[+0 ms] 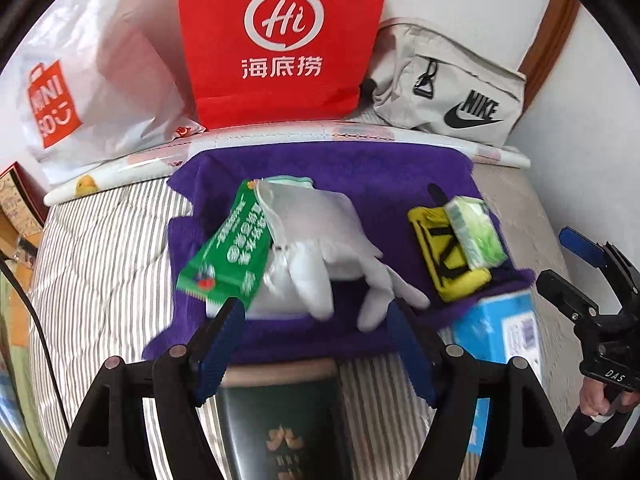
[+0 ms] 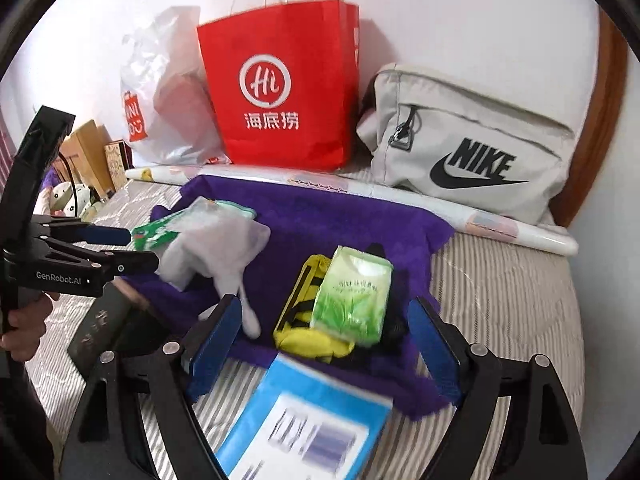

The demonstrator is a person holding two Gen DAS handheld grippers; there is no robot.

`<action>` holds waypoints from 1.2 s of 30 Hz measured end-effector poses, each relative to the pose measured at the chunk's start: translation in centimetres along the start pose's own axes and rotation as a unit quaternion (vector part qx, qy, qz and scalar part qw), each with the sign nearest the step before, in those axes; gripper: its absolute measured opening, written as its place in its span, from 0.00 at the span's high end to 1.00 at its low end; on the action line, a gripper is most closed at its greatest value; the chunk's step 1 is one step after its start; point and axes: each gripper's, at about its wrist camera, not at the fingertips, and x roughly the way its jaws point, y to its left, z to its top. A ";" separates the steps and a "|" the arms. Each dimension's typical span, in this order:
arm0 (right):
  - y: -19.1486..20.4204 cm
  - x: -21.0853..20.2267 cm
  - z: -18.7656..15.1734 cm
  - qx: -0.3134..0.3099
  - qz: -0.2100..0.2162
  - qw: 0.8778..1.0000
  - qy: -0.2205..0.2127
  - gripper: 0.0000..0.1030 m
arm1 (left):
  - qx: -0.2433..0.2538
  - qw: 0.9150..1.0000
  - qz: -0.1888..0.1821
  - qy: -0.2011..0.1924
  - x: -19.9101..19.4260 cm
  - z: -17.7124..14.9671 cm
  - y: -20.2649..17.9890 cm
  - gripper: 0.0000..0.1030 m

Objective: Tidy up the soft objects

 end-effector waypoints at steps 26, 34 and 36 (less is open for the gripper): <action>6.3 -18.9 -10.8 0.062 -0.002 0.995 -0.075 0.00 | -0.009 0.993 0.050 -0.110 -16.4 -16.6 -6.0 0.14; 8.2 -22.3 -13.3 0.038 -0.004 0.995 -0.090 0.00 | -0.024 0.988 0.049 -0.144 -19.5 -20.4 -6.5 0.09; 8.4 -22.9 -13.8 0.039 -0.006 0.995 -0.092 0.00 | -0.022 0.988 0.050 -0.144 -19.7 -20.9 -6.8 0.09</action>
